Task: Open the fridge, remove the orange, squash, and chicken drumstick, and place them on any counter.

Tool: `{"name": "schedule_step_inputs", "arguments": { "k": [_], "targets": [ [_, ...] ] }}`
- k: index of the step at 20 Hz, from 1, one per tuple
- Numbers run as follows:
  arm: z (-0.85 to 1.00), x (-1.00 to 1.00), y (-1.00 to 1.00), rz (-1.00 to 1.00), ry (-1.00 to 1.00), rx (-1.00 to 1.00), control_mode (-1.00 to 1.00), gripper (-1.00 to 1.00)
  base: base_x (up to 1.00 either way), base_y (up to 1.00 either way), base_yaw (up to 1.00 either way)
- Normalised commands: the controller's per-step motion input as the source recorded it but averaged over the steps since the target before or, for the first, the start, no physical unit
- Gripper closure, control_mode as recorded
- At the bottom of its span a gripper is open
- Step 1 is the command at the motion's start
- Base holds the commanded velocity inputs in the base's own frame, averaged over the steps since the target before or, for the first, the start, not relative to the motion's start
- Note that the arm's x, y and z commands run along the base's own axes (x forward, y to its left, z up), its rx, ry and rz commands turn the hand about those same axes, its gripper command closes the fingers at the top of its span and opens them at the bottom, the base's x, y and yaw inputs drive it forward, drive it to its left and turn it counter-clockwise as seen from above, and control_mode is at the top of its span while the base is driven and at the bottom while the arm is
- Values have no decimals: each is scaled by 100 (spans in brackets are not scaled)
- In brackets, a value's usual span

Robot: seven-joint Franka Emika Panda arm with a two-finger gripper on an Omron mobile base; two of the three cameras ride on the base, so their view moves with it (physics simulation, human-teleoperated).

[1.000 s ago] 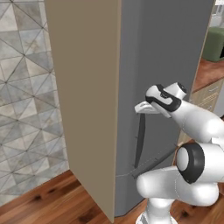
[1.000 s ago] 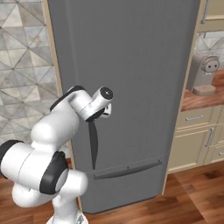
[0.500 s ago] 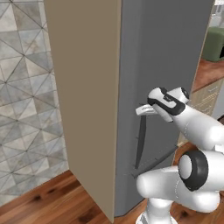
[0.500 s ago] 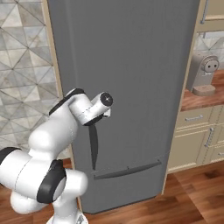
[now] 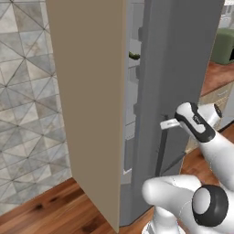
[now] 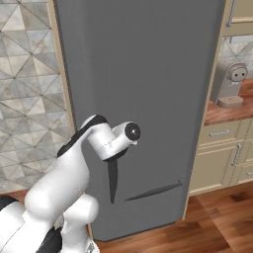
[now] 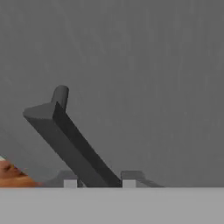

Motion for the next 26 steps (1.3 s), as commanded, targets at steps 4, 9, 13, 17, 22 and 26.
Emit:
{"name": "schedule_step_inputs", "arguments": {
  "k": [4,9,13,17,22,26],
  "targets": [
    [3,-18,-100,-11,0,0,-100,100,0,0,0],
    [8,-7,-100,-17,4,0,-100,100,0,0,0],
    [10,0,-100,-20,8,0,-100,100,0,0,0],
    [10,0,-100,-22,10,0,-100,100,0,0,0],
    [6,-29,-62,-17,1,0,-100,-100,0,0,0],
    [0,-100,51,-18,-27,0,-100,-100,0,0,0]
  ]
}}
